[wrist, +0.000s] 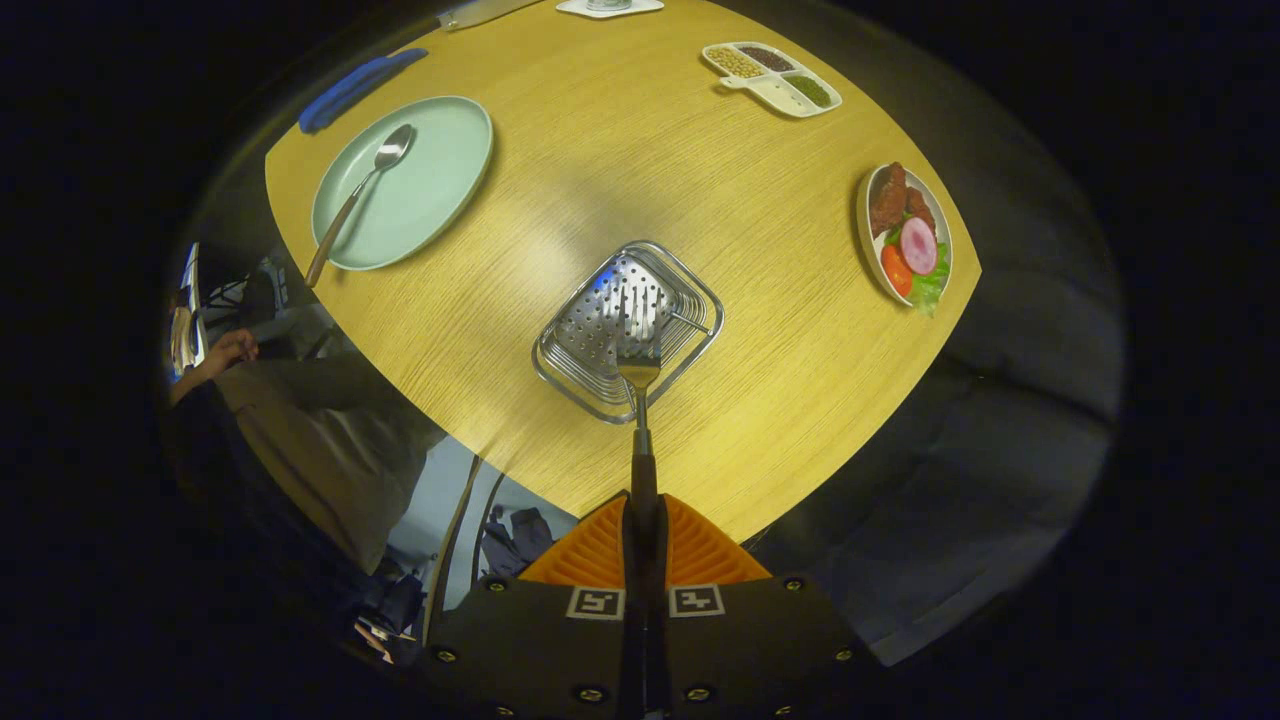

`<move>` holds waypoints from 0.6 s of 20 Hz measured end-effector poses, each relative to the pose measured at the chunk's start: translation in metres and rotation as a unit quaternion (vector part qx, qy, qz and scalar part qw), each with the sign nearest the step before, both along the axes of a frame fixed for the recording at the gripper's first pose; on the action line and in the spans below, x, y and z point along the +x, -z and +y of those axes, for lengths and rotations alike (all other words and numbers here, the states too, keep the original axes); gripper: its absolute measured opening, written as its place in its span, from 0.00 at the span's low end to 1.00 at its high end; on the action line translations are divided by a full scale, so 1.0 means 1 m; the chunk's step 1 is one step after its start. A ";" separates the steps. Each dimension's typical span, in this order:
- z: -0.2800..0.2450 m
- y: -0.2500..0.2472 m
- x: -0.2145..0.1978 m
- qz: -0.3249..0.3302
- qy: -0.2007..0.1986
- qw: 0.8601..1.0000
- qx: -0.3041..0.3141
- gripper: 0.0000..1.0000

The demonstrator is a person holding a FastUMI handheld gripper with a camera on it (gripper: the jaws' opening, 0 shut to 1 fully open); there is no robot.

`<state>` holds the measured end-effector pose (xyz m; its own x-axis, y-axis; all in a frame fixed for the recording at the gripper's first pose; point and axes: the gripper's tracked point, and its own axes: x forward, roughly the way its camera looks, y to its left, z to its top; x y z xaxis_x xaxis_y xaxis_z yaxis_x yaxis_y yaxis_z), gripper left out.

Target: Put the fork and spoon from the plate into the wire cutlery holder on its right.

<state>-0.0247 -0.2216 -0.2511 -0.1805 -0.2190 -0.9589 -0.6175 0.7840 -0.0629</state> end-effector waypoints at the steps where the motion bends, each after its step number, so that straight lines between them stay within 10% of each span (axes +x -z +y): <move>1: 0.001 0.004 0.000 0.010 -0.002 1.000 0.001 0.02; 12: 0.012 0.045 0.020 0.055 0.012 0.998 -0.006 0.02</move>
